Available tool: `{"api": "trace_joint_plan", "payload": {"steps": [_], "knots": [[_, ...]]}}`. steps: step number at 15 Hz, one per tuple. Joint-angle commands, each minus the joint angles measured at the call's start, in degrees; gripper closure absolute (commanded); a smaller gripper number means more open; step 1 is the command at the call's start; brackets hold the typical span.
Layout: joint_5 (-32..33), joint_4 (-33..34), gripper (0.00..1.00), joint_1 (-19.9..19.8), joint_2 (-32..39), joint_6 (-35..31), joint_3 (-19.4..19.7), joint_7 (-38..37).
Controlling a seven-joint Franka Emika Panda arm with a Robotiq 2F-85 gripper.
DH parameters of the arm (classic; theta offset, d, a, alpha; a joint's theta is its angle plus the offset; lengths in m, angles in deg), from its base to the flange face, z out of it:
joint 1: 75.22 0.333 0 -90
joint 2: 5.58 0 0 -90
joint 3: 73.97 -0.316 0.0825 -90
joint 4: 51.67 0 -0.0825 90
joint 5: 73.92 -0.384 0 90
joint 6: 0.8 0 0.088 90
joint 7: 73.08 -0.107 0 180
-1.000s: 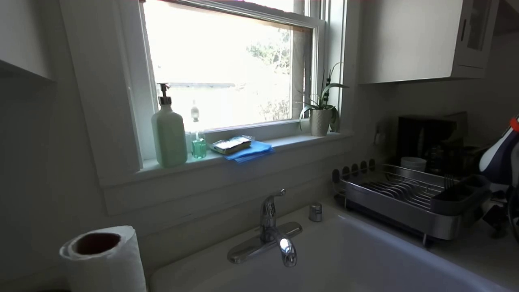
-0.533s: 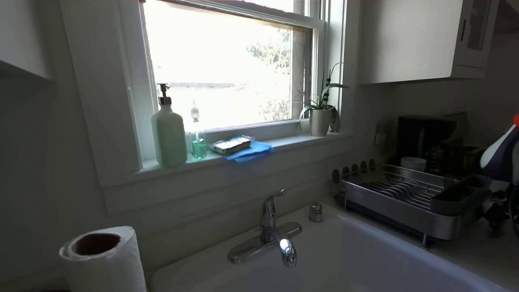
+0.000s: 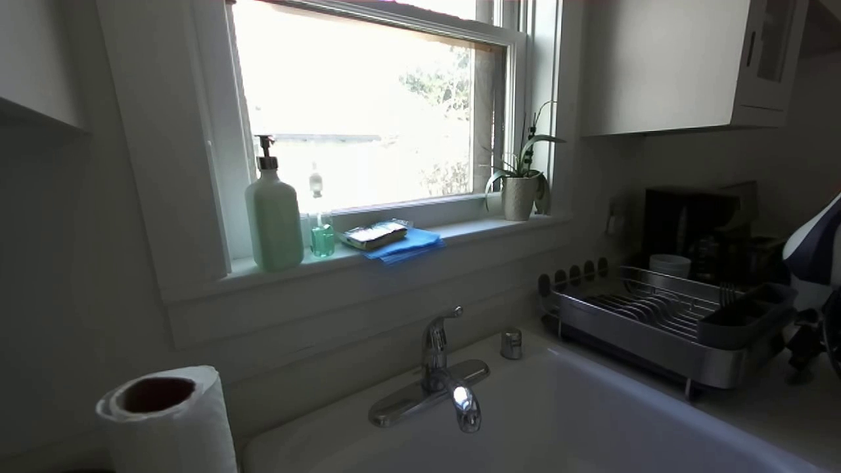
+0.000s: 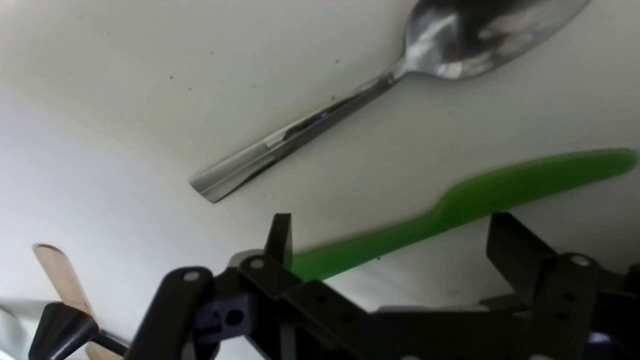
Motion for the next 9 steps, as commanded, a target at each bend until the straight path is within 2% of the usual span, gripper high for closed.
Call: {"api": "trace_joint_plan", "payload": {"steps": [1, 5, 9], "knots": [[-4.7, -1.7, 0.0, -4.3, -1.6, -3.0, -5.5, 2.5], [-8.6, -2.4, 0.0, -10.3, -1.1, -8.0, -13.2, 4.4], [-7.4, -3.5, 0.0, -13.0, 0.3, -11.5, -16.6, 3.9]]}}
